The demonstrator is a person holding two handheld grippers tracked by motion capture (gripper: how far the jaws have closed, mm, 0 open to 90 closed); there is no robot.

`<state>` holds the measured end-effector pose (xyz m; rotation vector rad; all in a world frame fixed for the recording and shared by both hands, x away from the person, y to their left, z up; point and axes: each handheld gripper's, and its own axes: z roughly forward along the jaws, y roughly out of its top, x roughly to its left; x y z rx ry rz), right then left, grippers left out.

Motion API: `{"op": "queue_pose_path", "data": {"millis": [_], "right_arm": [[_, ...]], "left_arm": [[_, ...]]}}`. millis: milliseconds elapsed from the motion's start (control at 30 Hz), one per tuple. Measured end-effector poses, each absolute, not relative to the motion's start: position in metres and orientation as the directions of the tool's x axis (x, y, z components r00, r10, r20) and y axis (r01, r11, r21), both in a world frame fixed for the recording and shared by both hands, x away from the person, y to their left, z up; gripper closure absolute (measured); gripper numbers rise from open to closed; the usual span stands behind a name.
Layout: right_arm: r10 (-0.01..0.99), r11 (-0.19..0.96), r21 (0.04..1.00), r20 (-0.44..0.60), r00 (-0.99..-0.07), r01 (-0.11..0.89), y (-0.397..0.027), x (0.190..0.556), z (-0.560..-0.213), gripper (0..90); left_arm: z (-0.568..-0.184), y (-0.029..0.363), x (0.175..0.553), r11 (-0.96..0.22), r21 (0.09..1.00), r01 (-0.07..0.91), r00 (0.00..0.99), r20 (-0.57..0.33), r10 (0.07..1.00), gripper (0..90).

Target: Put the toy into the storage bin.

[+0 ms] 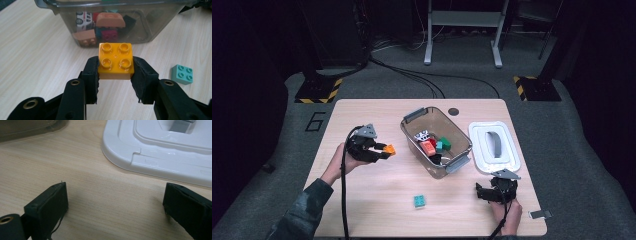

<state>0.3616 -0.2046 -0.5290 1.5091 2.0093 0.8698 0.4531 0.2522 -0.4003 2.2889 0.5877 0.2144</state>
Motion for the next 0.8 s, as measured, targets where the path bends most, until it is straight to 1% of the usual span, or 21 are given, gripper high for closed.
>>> {"op": "queue_pose_path", "data": {"millis": [300, 567, 800], "right_arm": [[0.961, 0.19, 0.729, -0.001, -0.277, 0.657, -0.205, 0.362, -0.529, 5.3], [0.961, 0.189, 0.73, -0.001, -0.275, 0.657, -0.205, 0.361, -0.529, 5.4], [0.961, 0.189, 0.729, 0.0, -0.275, 0.658, -0.205, 0.361, -0.529, 5.3]], "left_arm": [[-0.384, 0.248, 0.462, -0.63, 0.697, 0.343, 0.883, -0.009, 0.47, 59.1], [-0.369, 0.245, 0.469, -0.619, 0.713, 0.33, 0.882, 0.001, 0.472, 59.1], [-0.352, 0.239, 0.48, -0.634, 0.704, 0.319, 0.883, 0.021, 0.468, 59.1]]}}
